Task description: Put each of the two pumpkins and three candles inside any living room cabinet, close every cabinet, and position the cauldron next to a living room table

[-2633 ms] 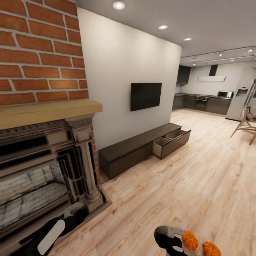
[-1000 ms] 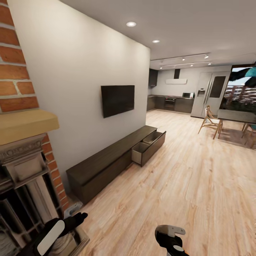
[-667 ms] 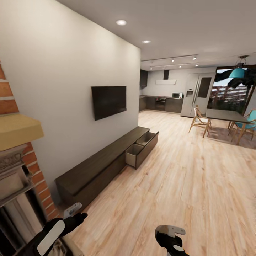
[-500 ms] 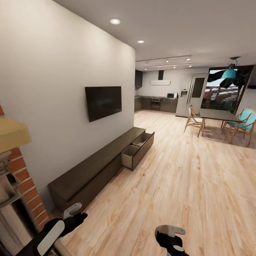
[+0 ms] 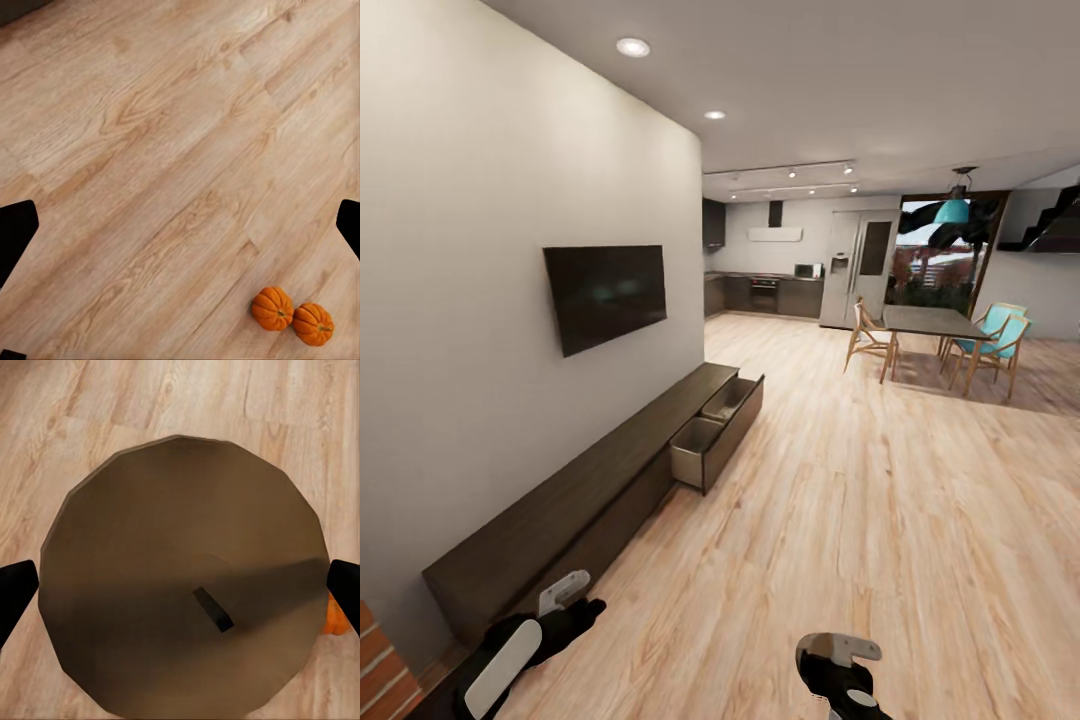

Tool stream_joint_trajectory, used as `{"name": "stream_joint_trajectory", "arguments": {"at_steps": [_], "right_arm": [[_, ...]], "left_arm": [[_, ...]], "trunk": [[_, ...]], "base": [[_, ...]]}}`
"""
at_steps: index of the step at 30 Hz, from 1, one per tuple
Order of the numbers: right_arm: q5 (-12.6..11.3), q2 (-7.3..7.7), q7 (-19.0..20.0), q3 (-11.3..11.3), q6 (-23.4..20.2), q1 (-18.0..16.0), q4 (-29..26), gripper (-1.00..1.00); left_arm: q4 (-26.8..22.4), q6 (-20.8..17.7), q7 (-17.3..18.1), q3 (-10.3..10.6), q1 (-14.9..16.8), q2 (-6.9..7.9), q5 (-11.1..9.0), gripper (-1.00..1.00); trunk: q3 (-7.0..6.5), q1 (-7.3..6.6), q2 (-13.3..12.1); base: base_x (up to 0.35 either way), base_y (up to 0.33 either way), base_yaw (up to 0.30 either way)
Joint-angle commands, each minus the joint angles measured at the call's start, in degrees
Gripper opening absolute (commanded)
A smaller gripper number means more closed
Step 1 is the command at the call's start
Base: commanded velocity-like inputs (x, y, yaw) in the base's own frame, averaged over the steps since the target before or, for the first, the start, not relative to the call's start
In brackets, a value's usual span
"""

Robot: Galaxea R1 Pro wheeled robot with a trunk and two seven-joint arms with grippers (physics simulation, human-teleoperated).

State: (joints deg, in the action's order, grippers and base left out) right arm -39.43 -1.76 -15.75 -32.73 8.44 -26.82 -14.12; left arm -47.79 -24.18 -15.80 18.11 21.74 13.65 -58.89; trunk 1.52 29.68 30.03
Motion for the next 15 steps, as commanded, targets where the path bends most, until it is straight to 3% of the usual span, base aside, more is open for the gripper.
{"name": "stream_joint_trajectory", "arguments": {"at_steps": [1, 11, 15], "right_arm": [[-0.5, 0.01, -0.2, -0.5, 0.3, -0.1, 0.0, -1.0], [-0.5, 0.01, -0.2, -0.5, 0.3, -0.1, 0.0, -1.0], [-0.5, 0.01, -0.2, -0.5, 0.3, -0.1, 0.0, -1.0]], "left_arm": [[-0.1, 0.0, -0.6, 0.3, 0.1, 0.09, -0.6, 1.0], [0.1, 0.0, -0.6, 0.3, 0.1, 0.11, -0.6, 1.0], [0.1, 0.0, -0.6, 0.3, 0.1, 0.07, -0.6, 1.0]], "trunk": [[0.12, 0.06, 0.1], [0.12, 0.06, 0.1], [0.11, 0.06, 0.1]], "base": [[0.3, 0.0, -0.024], [0.286, 0.091, -0.005], [0.268, 0.134, -0.144]]}}
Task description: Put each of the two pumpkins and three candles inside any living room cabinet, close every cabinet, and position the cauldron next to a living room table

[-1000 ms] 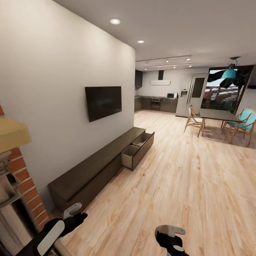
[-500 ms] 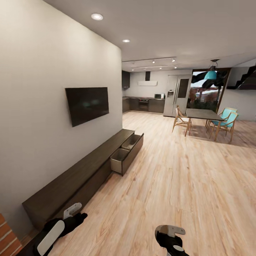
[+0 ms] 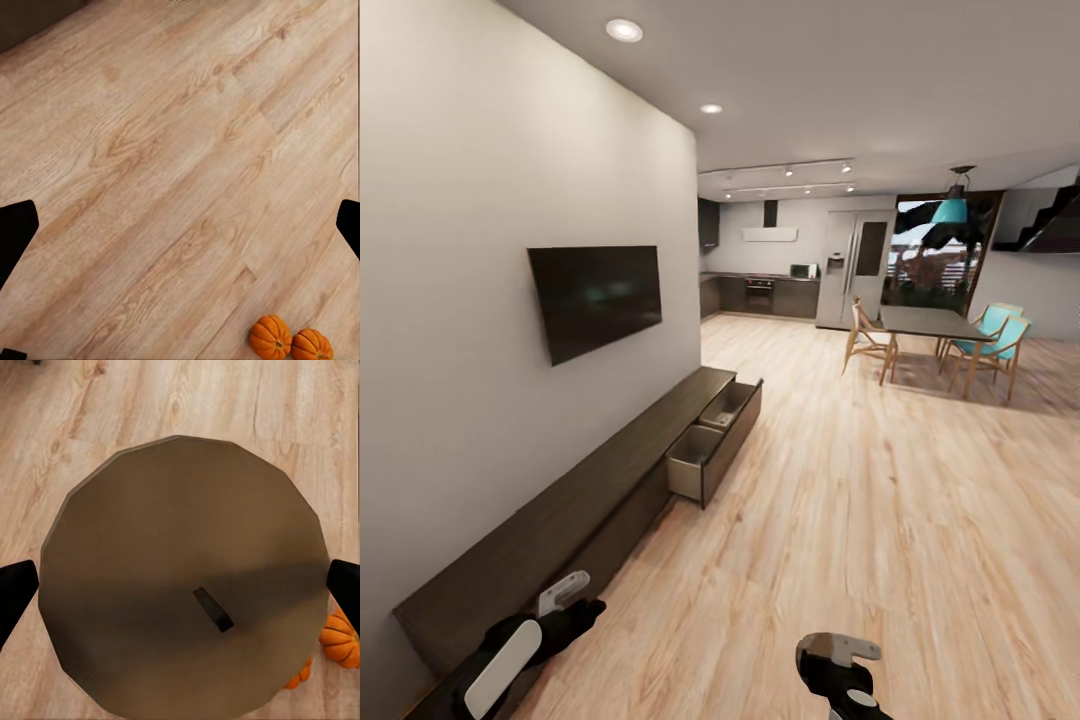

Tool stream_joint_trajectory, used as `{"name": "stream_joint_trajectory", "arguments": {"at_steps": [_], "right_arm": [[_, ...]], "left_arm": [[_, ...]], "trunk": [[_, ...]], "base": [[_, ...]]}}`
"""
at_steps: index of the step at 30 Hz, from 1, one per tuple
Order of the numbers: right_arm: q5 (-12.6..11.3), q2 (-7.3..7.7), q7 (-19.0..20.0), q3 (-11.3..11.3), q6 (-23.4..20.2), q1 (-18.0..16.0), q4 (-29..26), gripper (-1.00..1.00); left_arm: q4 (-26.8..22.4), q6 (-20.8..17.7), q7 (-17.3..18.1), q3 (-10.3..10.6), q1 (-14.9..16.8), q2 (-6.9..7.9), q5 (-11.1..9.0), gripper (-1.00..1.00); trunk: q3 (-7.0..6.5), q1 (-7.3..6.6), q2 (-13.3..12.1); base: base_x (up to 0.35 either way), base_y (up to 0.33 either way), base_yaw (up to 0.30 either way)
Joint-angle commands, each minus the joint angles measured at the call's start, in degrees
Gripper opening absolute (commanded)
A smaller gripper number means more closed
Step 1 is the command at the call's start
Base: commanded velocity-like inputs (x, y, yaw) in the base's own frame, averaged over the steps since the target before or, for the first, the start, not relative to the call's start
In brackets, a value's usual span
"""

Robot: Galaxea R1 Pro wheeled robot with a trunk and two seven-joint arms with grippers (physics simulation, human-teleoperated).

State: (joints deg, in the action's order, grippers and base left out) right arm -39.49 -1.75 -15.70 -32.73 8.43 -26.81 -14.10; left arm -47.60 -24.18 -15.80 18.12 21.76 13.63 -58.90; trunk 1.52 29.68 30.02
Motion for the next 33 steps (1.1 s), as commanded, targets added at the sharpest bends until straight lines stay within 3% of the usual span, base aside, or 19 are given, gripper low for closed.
{"name": "stream_joint_trajectory", "arguments": {"at_steps": [1, 9, 33], "right_arm": [[-0.5, 0.0, -0.2, -0.5, 0.3, -0.1, 0.0, -1.0], [-0.5, 0.0, -0.3, -0.5, 0.3, -0.1, 0.0, -1.0], [-0.4, 0.0, -0.3, -0.5, 0.3, -0.1, 0.0, -1.0]], "left_arm": [[-0.1, 0.0, -0.5, 0.2, 0.0, 0.08, -0.6, 1.0], [-0.1, 0.0, -0.5, 0.3, 0.0, 0.08, -0.6, 1.0], [0.0, 0.0, -0.5, 0.3, 0.0, 0.11, -0.6, 1.0]], "trunk": [[0.12, 0.06, 0.1], [0.12, 0.06, 0.1], [0.12, 0.06, 0.1]], "base": [[0.182, 0.061, -0.239], [0.14, 0.088, -0.189], [0.172, 0.049, -0.003]]}}
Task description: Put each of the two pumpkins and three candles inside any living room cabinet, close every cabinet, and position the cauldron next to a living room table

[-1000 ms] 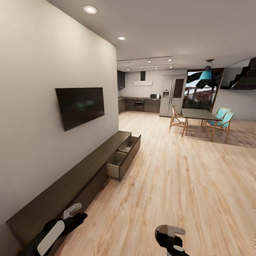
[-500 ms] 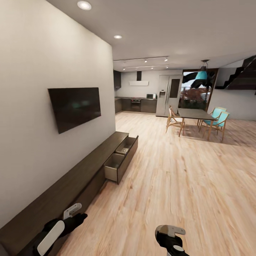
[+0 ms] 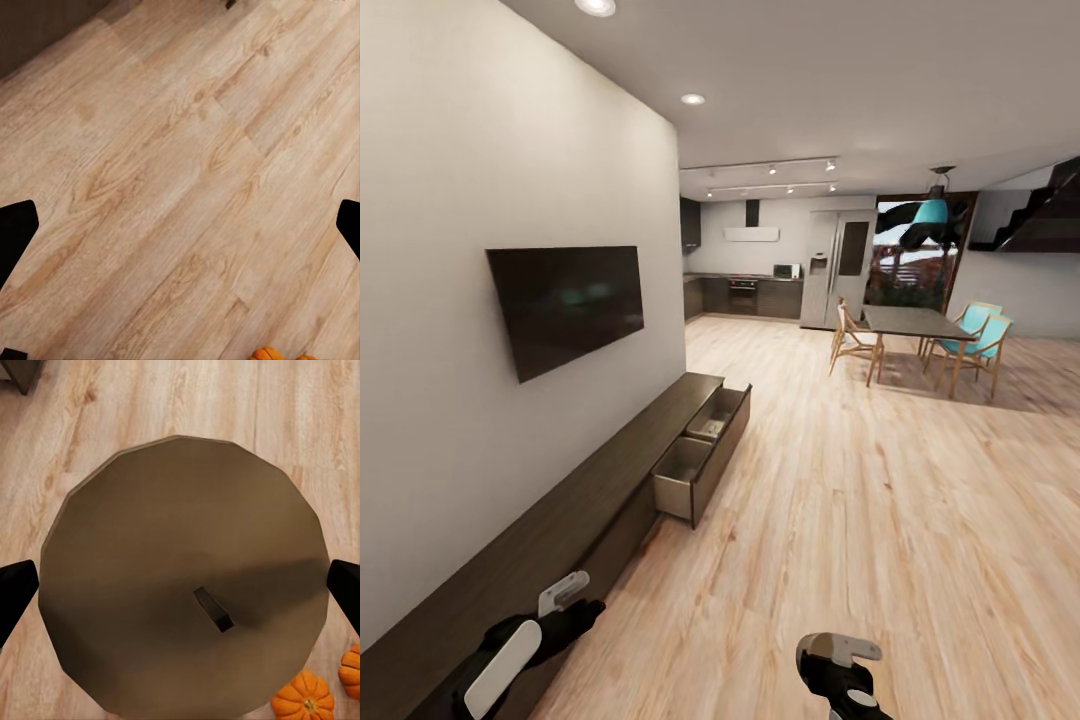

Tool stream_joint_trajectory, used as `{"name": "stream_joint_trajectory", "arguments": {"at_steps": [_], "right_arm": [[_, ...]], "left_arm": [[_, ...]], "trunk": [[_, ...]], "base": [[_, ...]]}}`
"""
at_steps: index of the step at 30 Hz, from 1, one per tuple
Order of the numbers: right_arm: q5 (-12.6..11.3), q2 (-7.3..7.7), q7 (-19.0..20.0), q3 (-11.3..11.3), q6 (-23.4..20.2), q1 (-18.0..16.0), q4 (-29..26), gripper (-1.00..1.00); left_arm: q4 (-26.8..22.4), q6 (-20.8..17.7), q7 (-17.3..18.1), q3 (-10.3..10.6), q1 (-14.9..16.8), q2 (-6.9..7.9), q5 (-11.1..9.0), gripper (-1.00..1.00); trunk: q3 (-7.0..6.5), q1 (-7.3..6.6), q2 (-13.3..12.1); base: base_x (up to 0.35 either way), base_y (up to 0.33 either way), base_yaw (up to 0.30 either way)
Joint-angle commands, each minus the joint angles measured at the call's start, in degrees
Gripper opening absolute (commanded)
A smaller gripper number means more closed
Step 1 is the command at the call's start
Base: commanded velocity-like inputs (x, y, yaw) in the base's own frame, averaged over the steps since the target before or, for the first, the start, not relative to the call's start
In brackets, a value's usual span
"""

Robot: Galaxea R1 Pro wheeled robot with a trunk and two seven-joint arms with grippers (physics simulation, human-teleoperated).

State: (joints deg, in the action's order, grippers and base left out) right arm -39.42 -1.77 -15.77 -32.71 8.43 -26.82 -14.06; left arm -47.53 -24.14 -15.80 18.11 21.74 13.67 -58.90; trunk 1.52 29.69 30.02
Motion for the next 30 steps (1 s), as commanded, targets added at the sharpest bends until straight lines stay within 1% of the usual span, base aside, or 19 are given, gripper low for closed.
{"name": "stream_joint_trajectory", "arguments": {"at_steps": [1, 12, 19, 27, 30], "right_arm": [[-0.5, 0.01, -0.2, -0.5, 0.3, -0.1, 0.0, -1.0], [-0.6, 0.02, -0.2, -0.5, 0.3, -0.1, 0.0, -1.0], [-0.6, 0.05, -0.2, -0.5, 0.3, -0.1, 0.0, -1.0], [-0.6, 0.09, -0.1, -0.5, 0.3, -0.1, -0.1, -1.0], [-0.6, 0.1, -0.1, -0.5, 0.3, -0.1, -0.1, -1.0]], "left_arm": [[-0.1, 0.0, -0.5, 0.3, 0.1, 0.07, -0.6, 1.0], [-0.1, 0.0, -0.5, 0.3, 0.1, 0.11, -0.6, 1.0], [-0.1, 0.0, -0.5, 0.3, 0.1, 0.06, -0.6, 1.0], [-0.1, 0.0, -0.5, 0.3, 0.1, 0.05, -0.6, 1.0], [-0.1, 0.0, -0.5, 0.3, 0.1, 0.05, -0.6, 1.0]], "trunk": [[0.12, 0.05, 0.1], [0.12, 0.05, 0.1], [0.12, 0.05, 0.1], [0.12, 0.05, 0.1], [0.12, 0.05, 0.1]], "base": [[0.202, 0.006, 0.0], [0.175, 0.001, -0.008], [0.168, 0.0, -0.195], [0.154, 0.015, -0.036], [0.138, 0.123, -0.139]]}}
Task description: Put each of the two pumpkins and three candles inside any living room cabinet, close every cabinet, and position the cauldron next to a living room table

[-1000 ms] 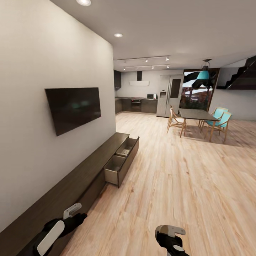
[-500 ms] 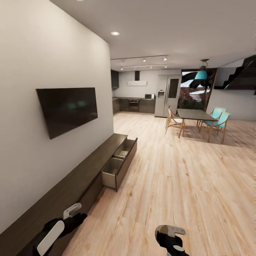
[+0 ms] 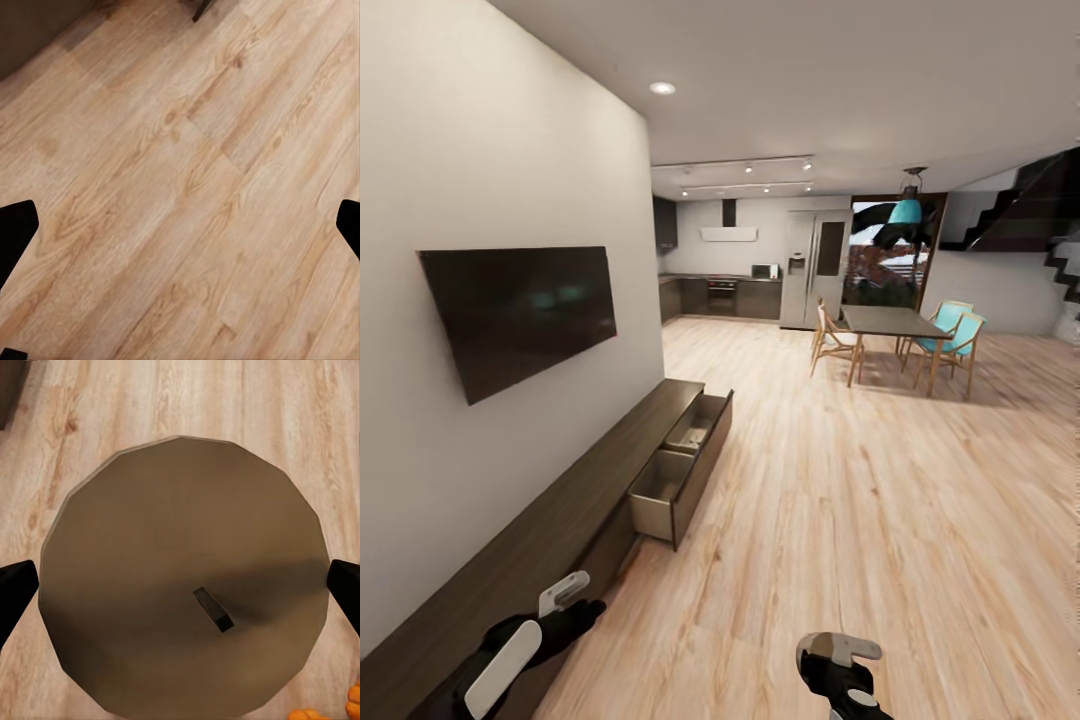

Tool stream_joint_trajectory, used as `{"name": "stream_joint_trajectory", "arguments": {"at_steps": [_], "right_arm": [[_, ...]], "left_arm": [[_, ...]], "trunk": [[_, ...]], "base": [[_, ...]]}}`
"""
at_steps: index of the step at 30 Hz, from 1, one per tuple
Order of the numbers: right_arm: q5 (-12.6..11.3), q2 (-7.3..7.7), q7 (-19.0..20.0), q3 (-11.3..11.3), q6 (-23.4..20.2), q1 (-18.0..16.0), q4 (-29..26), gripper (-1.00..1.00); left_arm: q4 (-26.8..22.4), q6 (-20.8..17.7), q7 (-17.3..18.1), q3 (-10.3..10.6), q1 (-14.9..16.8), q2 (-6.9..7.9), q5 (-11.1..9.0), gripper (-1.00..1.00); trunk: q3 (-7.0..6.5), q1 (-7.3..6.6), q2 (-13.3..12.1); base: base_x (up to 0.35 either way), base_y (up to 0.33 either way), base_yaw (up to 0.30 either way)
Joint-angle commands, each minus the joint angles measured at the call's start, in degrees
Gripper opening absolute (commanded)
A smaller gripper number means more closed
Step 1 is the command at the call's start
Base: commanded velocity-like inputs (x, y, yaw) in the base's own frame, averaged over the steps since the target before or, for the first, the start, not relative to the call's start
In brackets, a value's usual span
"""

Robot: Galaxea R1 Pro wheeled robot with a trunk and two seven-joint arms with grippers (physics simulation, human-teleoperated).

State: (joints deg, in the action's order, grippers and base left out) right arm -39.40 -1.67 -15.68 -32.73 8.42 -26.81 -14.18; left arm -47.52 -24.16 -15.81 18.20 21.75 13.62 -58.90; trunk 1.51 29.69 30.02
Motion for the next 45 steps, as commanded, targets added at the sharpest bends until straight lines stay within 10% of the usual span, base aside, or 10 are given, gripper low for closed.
{"name": "stream_joint_trajectory", "arguments": {"at_steps": [1, 45], "right_arm": [[-0.6, 0.0, -0.2, -0.5, 0.3, -0.1, 0.0, -1.0], [-0.5, 0.0, -0.2, -0.5, 0.3, -0.1, -0.1, -1.0]], "left_arm": [[-0.1, 0.0, -0.5, 0.3, 0.0, 0.09, -0.6, 1.0], [0.7, 0.1, -0.5, 0.3, 0.0, 0.09, -0.3, 1.0]], "trunk": [[0.12, 0.04, 0.1], [0.12, 0.04, 0.1]], "base": [[0.136, 0.168, -0.178], [0.199, 0.042, -0.121]]}}
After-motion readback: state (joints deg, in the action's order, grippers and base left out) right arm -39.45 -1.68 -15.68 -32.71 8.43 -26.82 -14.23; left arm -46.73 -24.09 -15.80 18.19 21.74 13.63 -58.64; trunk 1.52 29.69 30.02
